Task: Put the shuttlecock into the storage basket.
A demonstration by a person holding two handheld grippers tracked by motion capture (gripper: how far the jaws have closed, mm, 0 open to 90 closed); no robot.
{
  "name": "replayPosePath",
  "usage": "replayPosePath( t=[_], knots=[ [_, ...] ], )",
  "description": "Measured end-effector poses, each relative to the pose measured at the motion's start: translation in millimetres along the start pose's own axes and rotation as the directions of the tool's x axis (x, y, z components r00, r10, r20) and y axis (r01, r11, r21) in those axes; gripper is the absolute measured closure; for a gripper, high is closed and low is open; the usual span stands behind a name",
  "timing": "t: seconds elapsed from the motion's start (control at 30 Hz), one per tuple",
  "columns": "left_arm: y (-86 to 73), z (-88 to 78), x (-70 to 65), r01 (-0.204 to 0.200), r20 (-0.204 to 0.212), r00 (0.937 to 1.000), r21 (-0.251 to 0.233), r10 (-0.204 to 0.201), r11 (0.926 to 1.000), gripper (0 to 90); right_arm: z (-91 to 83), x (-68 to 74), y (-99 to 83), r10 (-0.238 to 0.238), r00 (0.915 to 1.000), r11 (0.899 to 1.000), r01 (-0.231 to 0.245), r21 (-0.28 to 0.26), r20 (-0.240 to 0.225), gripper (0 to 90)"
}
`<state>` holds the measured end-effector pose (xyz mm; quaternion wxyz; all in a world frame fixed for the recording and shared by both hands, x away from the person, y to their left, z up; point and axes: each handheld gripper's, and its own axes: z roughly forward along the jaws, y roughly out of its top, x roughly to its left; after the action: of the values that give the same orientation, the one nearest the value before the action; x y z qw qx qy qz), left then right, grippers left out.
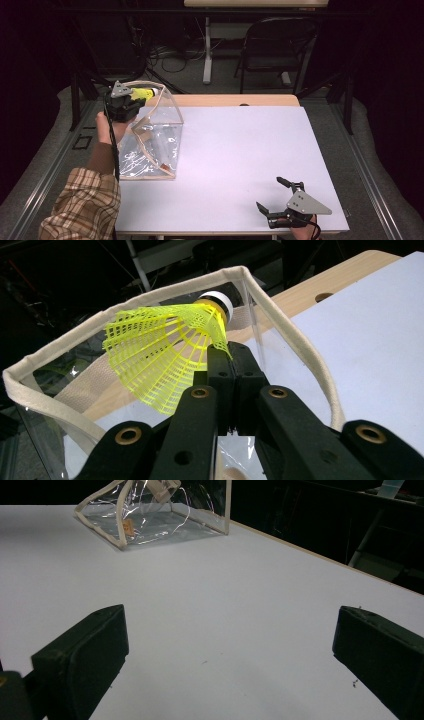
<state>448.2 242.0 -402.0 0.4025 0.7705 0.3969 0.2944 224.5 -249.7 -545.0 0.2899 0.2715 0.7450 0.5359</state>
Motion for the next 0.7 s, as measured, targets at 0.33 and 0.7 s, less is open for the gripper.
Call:
replayPosePath(
  t=[0.33, 0.7],
  knots=[
    [-3.1, 4.4, 0.7, 0.000, 0.006, 1.0000, 0.019, 0.000, 0.9998, 89.4, 0.3, 0.0, -0.1, -0.001, 1.0000, 1.000, 0.001, 0.001, 0.000, 1.0],
    [-4.2, 7.7, 1.7, -0.001, 0.013, 0.9999, 0.034, 0.001, 0.9994, 89.4, 0.1, -0.1, -0.1, 0.000, 1.0000, 1.000, 0.000, 0.004, -0.002, 1.0]
  ],
)
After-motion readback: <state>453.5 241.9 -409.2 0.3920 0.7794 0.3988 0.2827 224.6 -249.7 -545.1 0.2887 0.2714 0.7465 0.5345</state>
